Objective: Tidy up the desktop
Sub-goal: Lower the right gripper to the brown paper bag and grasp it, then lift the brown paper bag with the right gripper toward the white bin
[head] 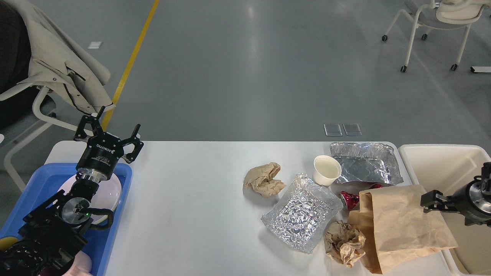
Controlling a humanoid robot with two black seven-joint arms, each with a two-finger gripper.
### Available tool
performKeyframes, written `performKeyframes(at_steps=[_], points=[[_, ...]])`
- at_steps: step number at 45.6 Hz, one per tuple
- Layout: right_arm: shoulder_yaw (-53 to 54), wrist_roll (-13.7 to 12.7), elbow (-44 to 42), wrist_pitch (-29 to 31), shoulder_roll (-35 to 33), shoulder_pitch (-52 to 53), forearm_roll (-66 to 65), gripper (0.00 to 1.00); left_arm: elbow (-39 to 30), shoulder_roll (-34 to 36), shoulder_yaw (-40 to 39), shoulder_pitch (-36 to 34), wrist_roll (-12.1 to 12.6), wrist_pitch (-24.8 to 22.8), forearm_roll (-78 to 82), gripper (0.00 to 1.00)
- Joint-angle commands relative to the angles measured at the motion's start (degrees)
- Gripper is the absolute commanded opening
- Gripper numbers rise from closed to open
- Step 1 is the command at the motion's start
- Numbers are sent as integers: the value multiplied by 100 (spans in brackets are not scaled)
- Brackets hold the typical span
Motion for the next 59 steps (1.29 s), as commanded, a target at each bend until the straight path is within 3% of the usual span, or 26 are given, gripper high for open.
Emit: performKeyframes(at_steps=[1, 19, 22, 24, 28, 35, 37, 59], points=[[353, -1, -282, -199, -10, -553, 42, 100, 0, 0, 0, 0, 0, -6, 0, 100], [1223, 16, -1004, -586, -19, -1643, 51, 100, 0, 0, 0, 0, 0, -6, 0, 100], [1320, 25, -1013, -604, -10, -1731, 51, 94, 0, 0, 0, -9, 0, -6, 0, 100], [1382, 34, -1013, -621, -10, -1801, 51, 86, 0, 0, 0, 0, 0, -6, 0, 100], [1400, 104, -1013, -639, -1, -1845, 51, 56, 0, 0, 0, 0, 0, -6, 0, 100], [1417, 113, -1021, -656, 34, -1890, 51, 23, 0, -9, 0, 0, 0, -6, 0, 100], [1417, 104, -1021, -630, 51, -1890, 51, 1, 0, 0, 0, 0, 0, -6, 0, 100], [1417, 218, -819, -376, -291, -1381, 33, 0, 0, 0, 0, 0, 0, -6, 0, 100]])
